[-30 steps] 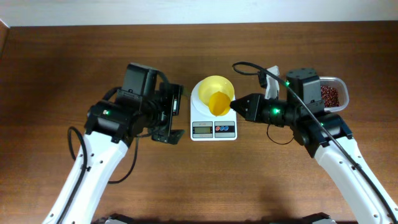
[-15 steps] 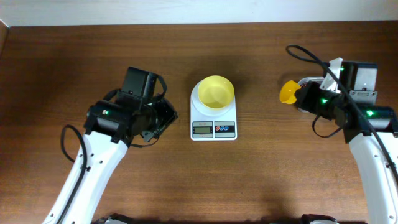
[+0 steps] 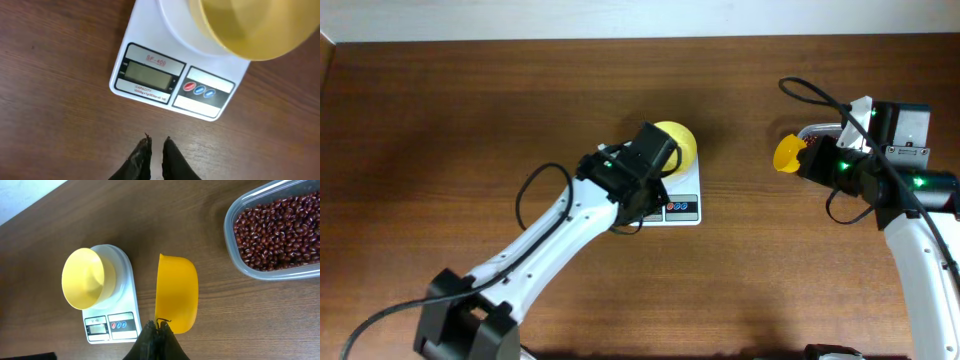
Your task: Scoop item into bowl and weigh 50g on scale
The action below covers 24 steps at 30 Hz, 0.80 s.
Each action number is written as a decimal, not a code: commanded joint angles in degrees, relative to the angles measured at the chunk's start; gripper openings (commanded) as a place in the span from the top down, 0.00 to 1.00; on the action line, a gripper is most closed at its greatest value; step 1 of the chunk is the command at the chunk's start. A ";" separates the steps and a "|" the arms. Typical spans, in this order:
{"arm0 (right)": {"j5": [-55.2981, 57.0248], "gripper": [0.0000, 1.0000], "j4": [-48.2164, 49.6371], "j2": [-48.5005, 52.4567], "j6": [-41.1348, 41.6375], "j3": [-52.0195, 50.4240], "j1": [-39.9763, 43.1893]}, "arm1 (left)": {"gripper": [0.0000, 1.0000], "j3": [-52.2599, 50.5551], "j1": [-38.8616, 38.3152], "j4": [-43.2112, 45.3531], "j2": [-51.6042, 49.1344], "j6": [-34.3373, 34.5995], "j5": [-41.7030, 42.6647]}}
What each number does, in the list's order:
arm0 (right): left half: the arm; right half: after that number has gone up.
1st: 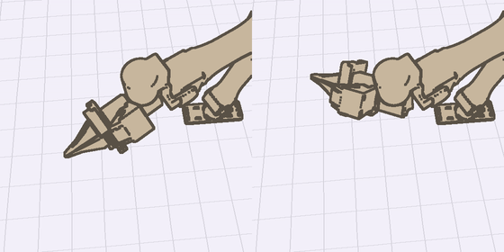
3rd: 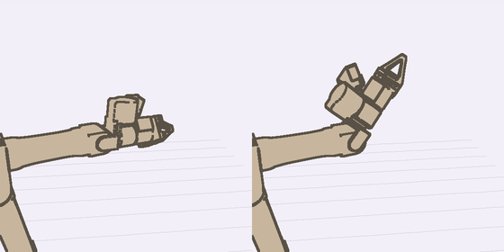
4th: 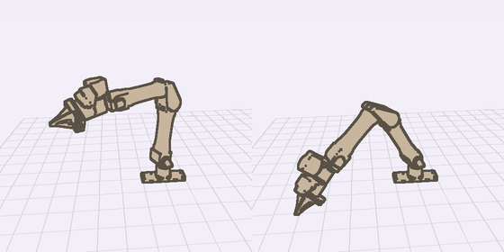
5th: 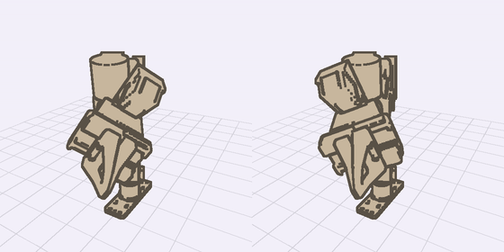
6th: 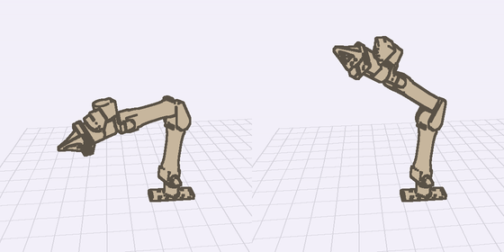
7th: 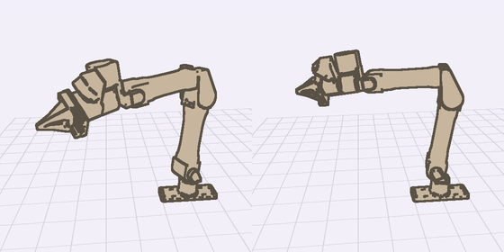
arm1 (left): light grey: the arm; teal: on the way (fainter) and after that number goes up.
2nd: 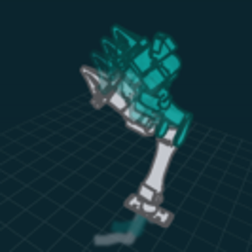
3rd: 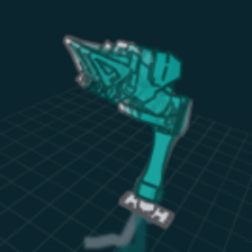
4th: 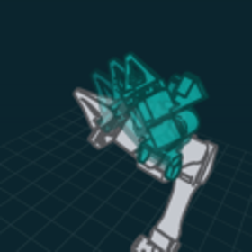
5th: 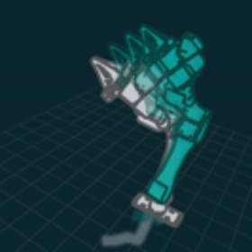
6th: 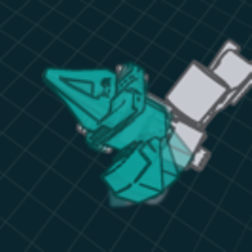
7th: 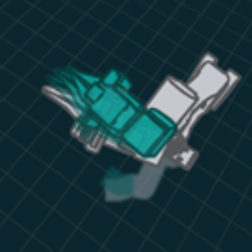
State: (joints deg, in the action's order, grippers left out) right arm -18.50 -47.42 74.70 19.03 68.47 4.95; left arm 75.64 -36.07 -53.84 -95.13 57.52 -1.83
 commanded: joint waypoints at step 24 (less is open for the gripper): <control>-0.31 0.96 -0.39 -0.07 -0.57 1.25 0.33 | 1.00 -0.44 -8.20 13.14 -16.52 -0.59 -8.17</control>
State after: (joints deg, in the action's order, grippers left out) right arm -18.48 -47.81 74.70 19.07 68.47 4.95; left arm 75.57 -44.18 -41.52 -110.39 57.19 -7.99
